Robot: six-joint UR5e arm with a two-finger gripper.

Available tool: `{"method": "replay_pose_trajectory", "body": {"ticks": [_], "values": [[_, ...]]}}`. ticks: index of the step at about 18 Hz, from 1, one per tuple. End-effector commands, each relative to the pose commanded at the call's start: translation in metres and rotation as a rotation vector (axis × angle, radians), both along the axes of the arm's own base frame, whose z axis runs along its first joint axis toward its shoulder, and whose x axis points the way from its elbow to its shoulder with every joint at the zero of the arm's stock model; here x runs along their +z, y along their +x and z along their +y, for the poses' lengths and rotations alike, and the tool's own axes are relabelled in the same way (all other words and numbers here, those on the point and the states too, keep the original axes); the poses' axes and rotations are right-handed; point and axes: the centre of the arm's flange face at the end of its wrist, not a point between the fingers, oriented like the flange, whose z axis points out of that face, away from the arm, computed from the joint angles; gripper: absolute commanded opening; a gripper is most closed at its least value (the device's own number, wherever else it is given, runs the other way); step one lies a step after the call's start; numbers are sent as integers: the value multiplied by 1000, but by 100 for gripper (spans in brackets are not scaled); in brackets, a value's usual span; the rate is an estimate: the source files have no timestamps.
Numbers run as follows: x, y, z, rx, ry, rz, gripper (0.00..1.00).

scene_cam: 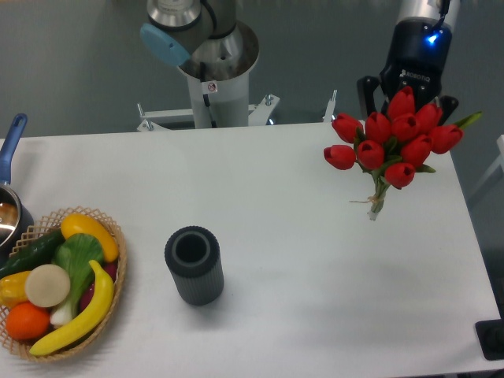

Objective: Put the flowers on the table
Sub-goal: 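Hold the red tulip bunch in the gripper and lift it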

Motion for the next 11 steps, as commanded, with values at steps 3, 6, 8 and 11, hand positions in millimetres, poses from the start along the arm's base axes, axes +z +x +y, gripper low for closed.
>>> {"method": "replay_pose_trajectory", "body": {"ticks": [3,6,8,11], "values": [[-5,-1,-1,25,-55,5,41],[-5,2,2,24,-65,7,41],[-3,5,1,27,-70,13,41],[-2,7,-3,65,-139,30,41]]}}
